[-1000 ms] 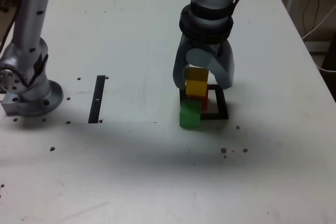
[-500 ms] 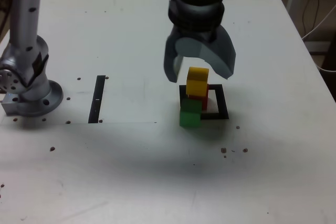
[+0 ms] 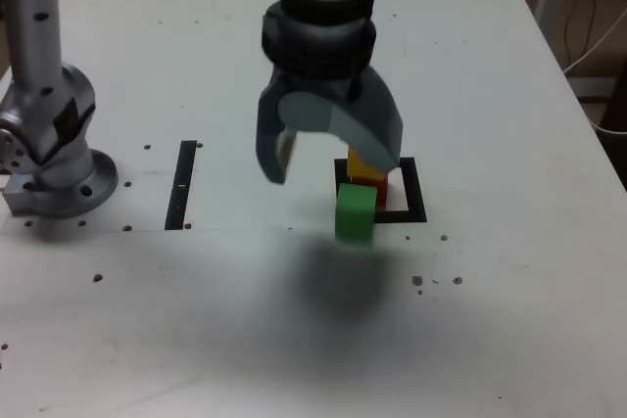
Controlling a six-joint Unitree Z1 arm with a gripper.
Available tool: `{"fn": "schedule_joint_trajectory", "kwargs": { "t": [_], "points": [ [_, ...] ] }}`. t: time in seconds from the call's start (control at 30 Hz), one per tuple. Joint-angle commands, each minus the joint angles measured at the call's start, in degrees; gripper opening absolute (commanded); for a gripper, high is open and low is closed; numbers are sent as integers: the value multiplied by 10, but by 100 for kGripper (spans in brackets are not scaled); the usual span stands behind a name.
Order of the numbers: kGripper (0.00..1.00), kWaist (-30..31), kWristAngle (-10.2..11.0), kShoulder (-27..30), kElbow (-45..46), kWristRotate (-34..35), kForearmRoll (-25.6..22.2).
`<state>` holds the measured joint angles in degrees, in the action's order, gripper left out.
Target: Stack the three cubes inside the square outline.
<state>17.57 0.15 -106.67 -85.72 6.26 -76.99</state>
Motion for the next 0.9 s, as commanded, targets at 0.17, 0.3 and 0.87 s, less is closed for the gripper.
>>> {"fn": "schedule_joint_trajectory", "kwargs": {
  "t": [0.17, 0.3, 0.87],
  "points": [
    [97, 22, -3, -36, -16, 9, 14],
    [96, 25, 0, -50, 1, 9, 35],
    [93, 28, 10, -85, 38, -2, 91]
  ]
}}
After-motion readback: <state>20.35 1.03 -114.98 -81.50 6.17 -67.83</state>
